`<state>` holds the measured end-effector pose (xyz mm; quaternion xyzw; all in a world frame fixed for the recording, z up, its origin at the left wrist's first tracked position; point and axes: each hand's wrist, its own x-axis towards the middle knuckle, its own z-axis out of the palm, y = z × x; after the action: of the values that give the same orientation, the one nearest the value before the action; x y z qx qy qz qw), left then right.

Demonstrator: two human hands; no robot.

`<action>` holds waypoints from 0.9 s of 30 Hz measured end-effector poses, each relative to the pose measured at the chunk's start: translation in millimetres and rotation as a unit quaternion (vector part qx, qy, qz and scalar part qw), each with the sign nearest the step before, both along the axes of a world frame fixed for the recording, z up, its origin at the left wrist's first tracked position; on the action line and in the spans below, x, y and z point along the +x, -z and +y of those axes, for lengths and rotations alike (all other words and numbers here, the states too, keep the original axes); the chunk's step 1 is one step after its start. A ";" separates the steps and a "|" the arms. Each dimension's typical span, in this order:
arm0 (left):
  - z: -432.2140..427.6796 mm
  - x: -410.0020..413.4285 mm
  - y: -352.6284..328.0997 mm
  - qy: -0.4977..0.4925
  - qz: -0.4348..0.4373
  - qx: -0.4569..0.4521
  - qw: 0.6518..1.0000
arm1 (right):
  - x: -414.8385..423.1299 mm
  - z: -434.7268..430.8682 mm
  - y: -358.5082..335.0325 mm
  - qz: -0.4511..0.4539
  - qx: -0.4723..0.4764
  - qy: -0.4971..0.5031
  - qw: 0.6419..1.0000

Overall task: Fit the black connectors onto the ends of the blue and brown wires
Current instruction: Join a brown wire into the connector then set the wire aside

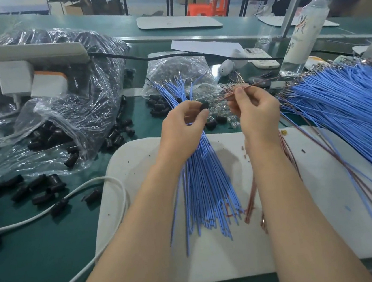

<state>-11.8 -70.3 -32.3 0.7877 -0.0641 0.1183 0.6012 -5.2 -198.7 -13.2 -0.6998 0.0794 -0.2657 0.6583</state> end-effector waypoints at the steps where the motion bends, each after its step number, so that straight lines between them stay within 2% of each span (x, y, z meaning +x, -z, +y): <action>1: -0.3 -0.4 -1.8 0.025 0.026 -0.048 0.998 | 0.2 1.8 0.5 0.004 -0.011 -0.012 1.000; 5: -1.0 -1.9 -3.9 0.098 0.078 -0.146 0.981 | 1.5 6.1 1.7 0.009 -0.050 -0.052 0.997; 10: 2.4 -0.3 -4.3 0.136 0.135 -0.216 0.957 | 1.7 4.5 1.0 0.031 0.042 -0.098 0.994; 17: 10.1 0.4 -9.1 0.156 0.184 -0.348 0.906 | 2.8 2.5 1.3 0.036 0.055 -0.070 0.995; 27: 9.1 1.2 -4.8 0.177 0.192 -0.312 0.914 | -0.9 5.5 0.4 0.052 0.041 -0.117 0.991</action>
<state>-10.6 -61.2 -27.5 0.5430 -0.0454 -0.1289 0.8285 -6.1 -193.1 -13.6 -0.6892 0.0421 -0.1470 0.7082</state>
